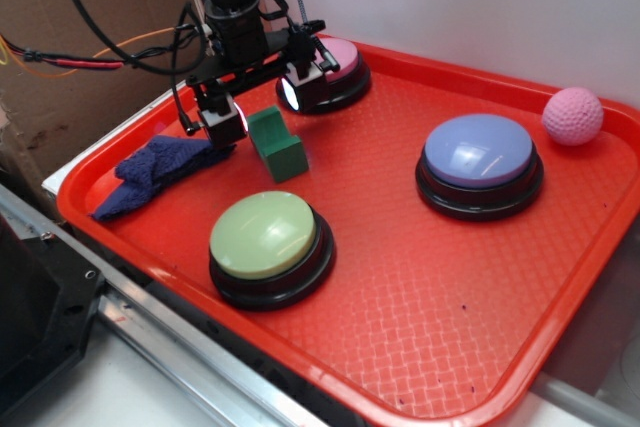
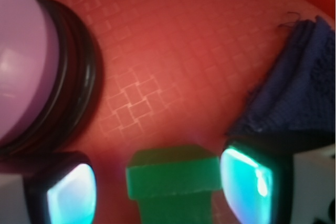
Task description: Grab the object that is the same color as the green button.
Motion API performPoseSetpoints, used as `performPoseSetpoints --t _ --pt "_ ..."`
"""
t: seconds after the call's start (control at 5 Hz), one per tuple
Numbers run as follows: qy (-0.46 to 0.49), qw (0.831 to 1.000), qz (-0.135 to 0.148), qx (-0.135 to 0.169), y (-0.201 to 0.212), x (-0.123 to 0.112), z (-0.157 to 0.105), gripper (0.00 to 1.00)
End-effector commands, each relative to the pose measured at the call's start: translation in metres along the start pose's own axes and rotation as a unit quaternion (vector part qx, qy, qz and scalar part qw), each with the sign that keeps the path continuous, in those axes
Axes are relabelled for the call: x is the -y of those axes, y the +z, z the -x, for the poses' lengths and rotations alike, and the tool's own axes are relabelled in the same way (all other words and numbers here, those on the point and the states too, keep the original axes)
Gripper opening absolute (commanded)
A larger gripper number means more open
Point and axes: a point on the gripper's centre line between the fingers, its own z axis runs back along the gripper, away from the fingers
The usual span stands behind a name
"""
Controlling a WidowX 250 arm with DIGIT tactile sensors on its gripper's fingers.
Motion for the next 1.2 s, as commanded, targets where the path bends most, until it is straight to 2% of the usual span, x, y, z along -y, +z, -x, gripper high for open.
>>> performPoseSetpoints --t 0.0,0.2,0.4,0.6,0.8,1.0 --pt "-0.011 1.000 0.012 -0.002 -0.006 -0.006 0.001 0.89" --pt "-0.018 1.000 0.008 0.000 -0.009 -0.007 0.001 0.26" --pt "-0.037 0.999 0.011 0.023 -0.002 -0.005 0.000 0.00" --pt "-0.074 0.997 0.009 0.013 0.013 -0.001 0.000 0.00" --pt "-0.158 0.987 -0.012 -0.014 0.040 0.006 -0.001 0.00" --pt "-0.234 0.971 0.006 -0.051 0.071 0.015 -0.001 0.00"
